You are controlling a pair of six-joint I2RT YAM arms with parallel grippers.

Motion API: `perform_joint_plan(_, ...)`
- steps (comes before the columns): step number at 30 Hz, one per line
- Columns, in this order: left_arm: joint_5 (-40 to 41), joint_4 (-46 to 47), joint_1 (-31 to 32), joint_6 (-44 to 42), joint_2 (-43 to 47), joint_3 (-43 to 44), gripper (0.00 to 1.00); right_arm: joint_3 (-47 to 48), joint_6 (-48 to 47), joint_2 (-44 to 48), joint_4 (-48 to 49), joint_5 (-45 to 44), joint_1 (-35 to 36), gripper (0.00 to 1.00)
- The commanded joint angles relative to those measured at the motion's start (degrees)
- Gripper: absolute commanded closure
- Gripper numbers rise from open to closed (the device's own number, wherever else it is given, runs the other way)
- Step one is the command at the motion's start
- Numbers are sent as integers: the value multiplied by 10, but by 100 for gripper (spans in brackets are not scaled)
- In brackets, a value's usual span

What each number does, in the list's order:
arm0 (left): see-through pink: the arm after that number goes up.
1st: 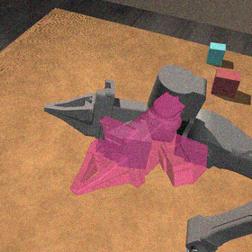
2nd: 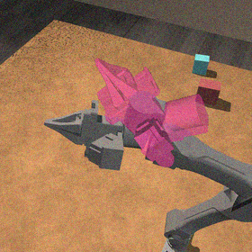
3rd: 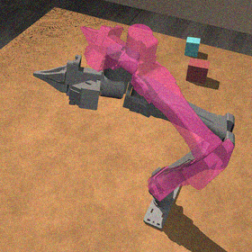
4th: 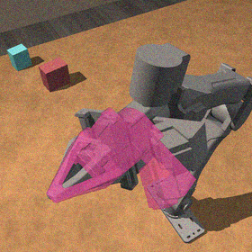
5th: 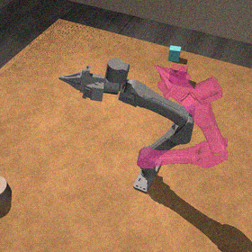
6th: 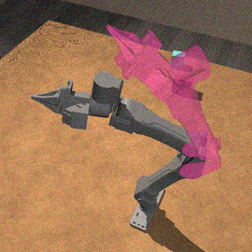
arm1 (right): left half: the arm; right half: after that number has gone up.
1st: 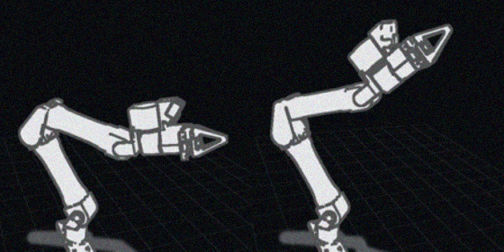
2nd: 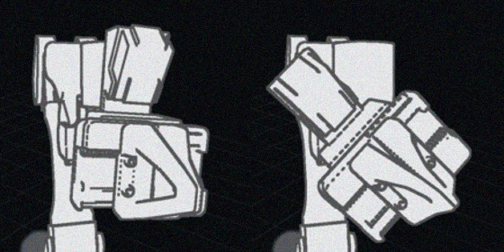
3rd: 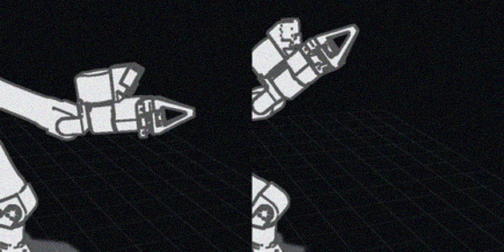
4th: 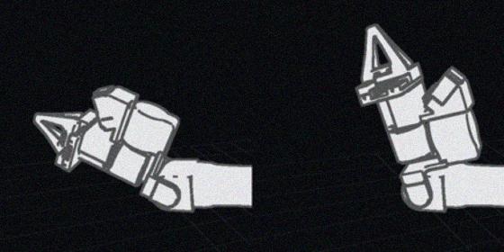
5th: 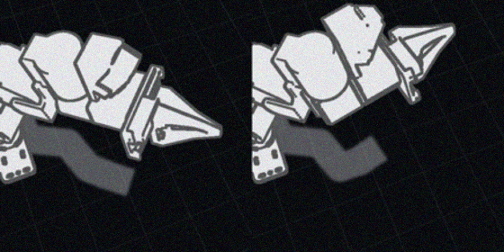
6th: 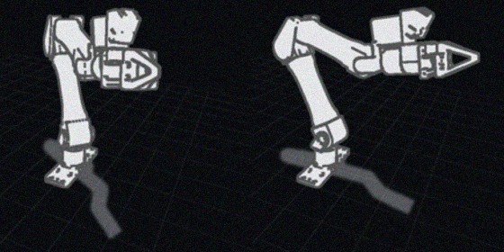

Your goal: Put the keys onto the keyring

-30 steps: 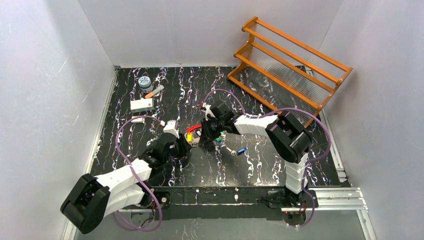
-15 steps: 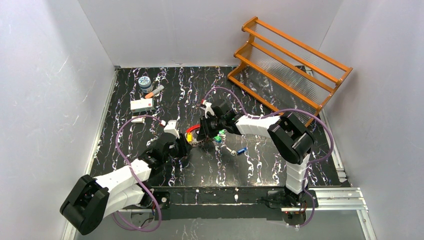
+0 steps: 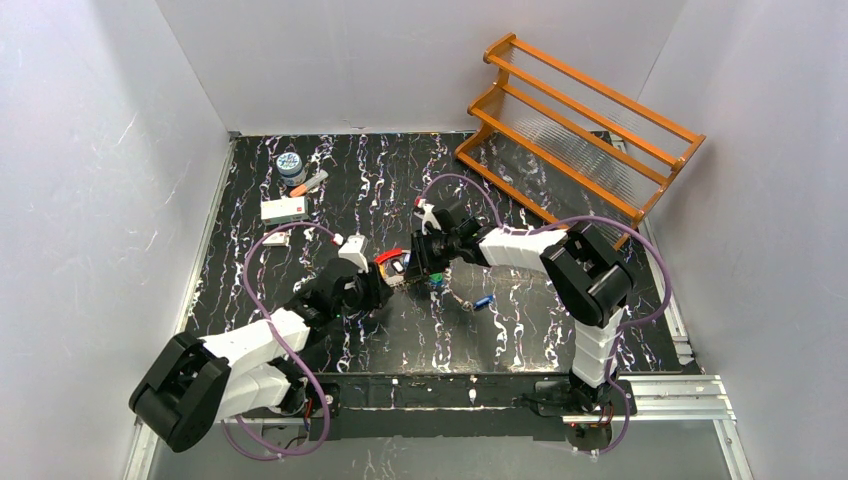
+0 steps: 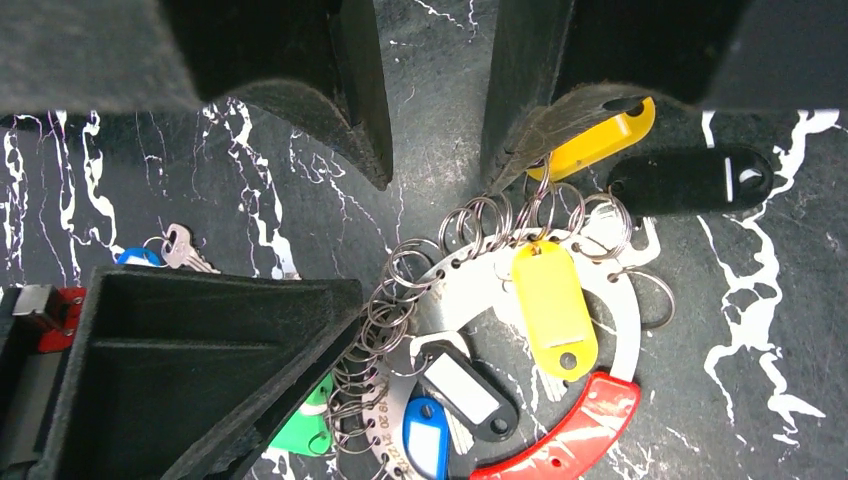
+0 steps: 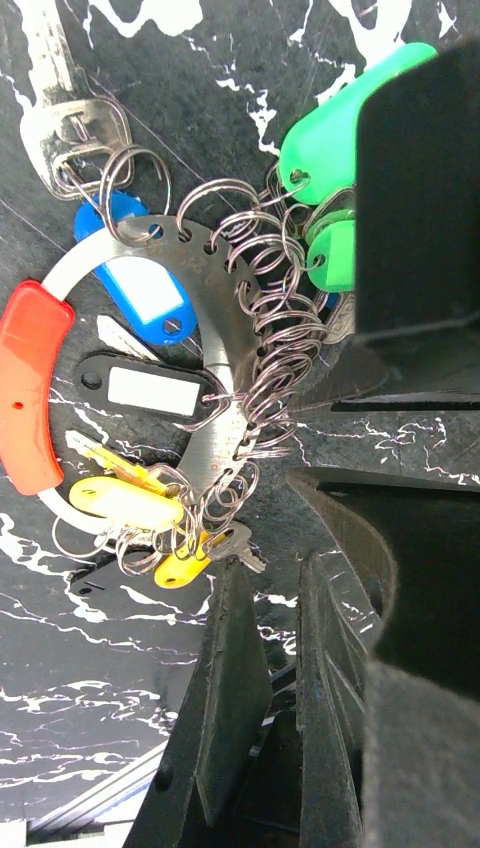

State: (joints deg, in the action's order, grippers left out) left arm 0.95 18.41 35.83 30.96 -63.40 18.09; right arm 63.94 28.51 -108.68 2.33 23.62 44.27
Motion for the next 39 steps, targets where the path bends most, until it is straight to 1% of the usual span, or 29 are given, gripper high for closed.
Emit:
perform_joint_plan(1,3,7,-2,-12,3,21,63,14,7,-7,5,25,-1,67)
perform_joint_plan(12,16,-8,-2,-13,21,14,63,43,5,-37,-8,41,0,69)
perform_joint_plan(15,17,-9,-2,-12,21,13,63,47,5,-39,-10,43,0,72)
perform_joint_plan(29,17,-6,-2,-10,19,8,63,60,-10,-29,-38,18,14,72)
perform_joint_plan(32,17,-6,-2,-9,21,6,63,63,-9,-36,-39,22,15,74)
perform_joint_plan(39,18,-10,-2,-10,25,5,63,73,-8,-57,-41,19,19,74)
